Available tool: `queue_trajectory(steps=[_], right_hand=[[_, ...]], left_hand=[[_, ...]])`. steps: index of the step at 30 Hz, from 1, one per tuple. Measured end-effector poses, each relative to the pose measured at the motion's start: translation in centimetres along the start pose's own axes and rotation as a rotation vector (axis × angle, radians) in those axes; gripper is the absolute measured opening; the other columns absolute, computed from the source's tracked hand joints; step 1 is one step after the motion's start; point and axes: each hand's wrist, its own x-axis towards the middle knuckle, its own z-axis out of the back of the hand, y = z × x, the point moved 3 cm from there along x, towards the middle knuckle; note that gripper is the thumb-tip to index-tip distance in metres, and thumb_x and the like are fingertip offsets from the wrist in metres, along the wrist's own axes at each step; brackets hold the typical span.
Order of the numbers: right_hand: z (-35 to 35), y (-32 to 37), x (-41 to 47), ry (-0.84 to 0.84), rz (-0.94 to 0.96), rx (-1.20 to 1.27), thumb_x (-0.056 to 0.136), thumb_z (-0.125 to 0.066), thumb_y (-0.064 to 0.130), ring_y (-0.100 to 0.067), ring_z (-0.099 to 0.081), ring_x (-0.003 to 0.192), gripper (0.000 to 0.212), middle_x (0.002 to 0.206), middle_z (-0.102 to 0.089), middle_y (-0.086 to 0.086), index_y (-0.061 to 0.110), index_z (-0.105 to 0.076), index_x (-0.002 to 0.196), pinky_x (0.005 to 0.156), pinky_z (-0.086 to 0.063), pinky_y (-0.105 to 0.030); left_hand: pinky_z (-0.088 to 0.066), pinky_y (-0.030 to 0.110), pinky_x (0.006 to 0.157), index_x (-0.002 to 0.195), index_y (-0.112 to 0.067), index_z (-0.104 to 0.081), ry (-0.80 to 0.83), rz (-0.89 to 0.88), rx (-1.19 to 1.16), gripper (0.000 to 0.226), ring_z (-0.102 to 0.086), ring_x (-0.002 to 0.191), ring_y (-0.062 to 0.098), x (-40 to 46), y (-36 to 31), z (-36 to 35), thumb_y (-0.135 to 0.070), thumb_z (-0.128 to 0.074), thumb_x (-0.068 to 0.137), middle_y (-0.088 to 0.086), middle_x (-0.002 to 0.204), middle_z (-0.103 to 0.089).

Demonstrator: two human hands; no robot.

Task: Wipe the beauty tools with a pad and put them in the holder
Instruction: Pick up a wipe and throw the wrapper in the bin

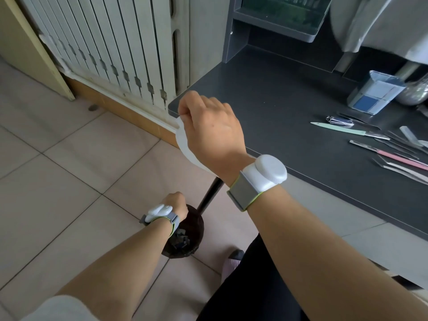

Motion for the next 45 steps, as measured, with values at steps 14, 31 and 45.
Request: queue_trajectory(steps=[14,31,45], right_hand=[[3.6,-0.3,-0.1,-0.064,0.013,0.016,0.092,-0.048,0.008,-0.024,-0.041,0.072,0.012,0.079,-0.061,-0.002,0.011,-0.058,0.096,0.072,-0.031,-0.035],[9.1,0.0,0.1,-0.217,0.071,-0.050,0.086,-0.054,0.001,-0.024,-0.042,0.065,0.014,0.073,-0.056,0.001,0.012,-0.059,0.092,0.067,-0.033,-0.036],[13.5,-0.9,0.8,-0.344,0.095,-0.106,0.087,-0.054,0.002,-0.028,-0.048,0.063,0.011,0.071,-0.061,-0.002,0.011,-0.060,0.090,0.064,-0.034,-0.037]], left_hand=[[-0.049,0.029,0.063,0.090,-0.016,-0.076,-0.170,-0.121,0.010,0.021,-0.064,0.073,0.030,-4.0,-2.2,6.4,-0.011,-0.056,0.087,0.008,0.090,-0.073],[-0.052,0.031,0.064,0.082,-0.022,-0.066,-0.401,-0.446,0.014,0.020,-0.061,0.073,0.022,-14.6,-7.0,18.2,-0.012,-0.051,0.089,-0.004,0.080,-0.065],[-0.039,0.030,0.065,0.067,-0.019,-0.036,-0.471,-0.430,-0.115,0.034,-0.045,0.077,0.023,-22.7,-14.9,23.8,-0.022,-0.042,0.100,-0.002,0.069,-0.040]])
